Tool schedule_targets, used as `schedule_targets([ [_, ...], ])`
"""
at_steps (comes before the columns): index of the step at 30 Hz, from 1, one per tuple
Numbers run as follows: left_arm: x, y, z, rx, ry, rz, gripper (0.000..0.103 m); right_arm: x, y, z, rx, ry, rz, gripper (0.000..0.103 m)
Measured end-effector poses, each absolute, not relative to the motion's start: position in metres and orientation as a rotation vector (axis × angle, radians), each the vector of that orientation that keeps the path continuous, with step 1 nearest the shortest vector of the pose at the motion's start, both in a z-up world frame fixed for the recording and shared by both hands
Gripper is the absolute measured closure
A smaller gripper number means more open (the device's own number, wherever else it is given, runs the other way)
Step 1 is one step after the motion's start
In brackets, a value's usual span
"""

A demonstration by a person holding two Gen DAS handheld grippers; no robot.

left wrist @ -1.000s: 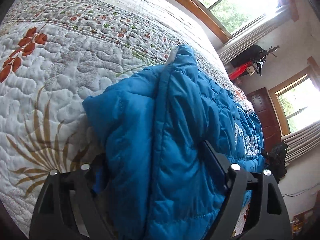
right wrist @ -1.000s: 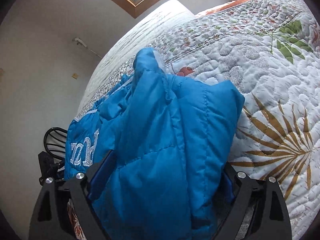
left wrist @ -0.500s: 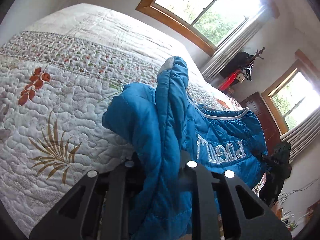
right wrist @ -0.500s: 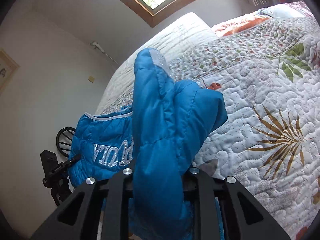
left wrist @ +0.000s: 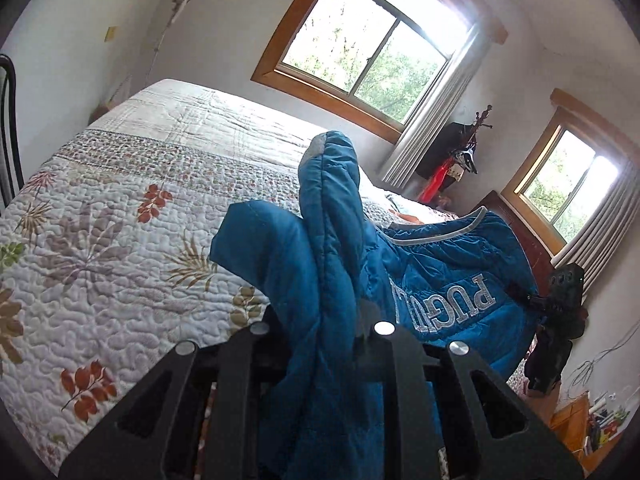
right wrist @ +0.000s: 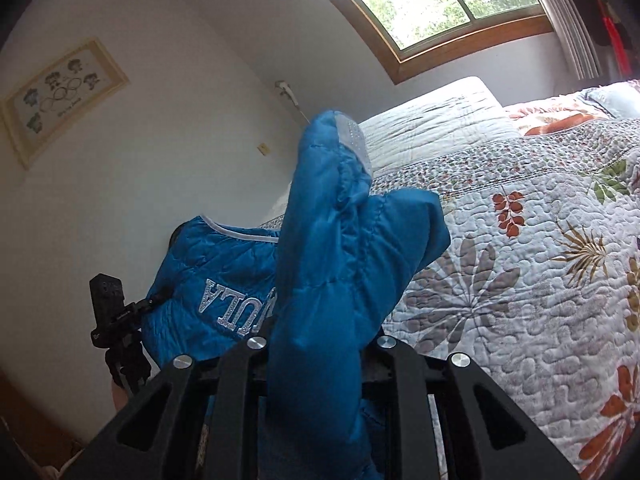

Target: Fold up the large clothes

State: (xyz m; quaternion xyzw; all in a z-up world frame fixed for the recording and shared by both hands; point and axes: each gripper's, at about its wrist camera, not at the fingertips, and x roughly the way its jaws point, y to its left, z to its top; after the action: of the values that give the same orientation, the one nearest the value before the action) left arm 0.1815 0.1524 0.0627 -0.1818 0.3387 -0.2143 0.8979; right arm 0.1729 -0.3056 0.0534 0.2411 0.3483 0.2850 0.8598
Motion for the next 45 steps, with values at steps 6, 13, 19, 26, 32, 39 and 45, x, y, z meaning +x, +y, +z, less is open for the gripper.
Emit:
schedule_targets([
  [6,0.157,0.167,0.011,-0.349,0.801,-0.389,0.086,0.157,-0.288,0.002,0.515,0.838,0.581,0.083],
  [13,0.160,0.185,-0.082,-0.332,0.923,-0.318,0.074,0.154,-0.307,-0.097,0.669,0.979,0.482,0.076],
  [19,0.154,0.187,-0.102,-0.341,0.862,-0.331,0.066,0.151,-0.319,-0.121,0.768,0.966,0.530,0.069],
  [26,0.155,0.192,-0.105,-0.382,0.854,-0.326,0.057,0.150,-0.317,-0.119,0.753,0.978,0.513,0.062],
  [32,0.129,0.204,-0.069,-0.365,0.860,-0.204,0.049,0.111,-0.306,-0.056,0.408,0.877,0.242,0.055],
  [39,0.072,0.197,-0.046,-0.309,0.873,-0.084,0.042,0.062,-0.262,-0.001,0.142,0.850,0.257,0.067],
  [45,0.038,0.178,-0.047,-0.277,0.841,-0.052,0.040,0.064,-0.239,-0.010,0.027,0.909,0.241,0.072],
])
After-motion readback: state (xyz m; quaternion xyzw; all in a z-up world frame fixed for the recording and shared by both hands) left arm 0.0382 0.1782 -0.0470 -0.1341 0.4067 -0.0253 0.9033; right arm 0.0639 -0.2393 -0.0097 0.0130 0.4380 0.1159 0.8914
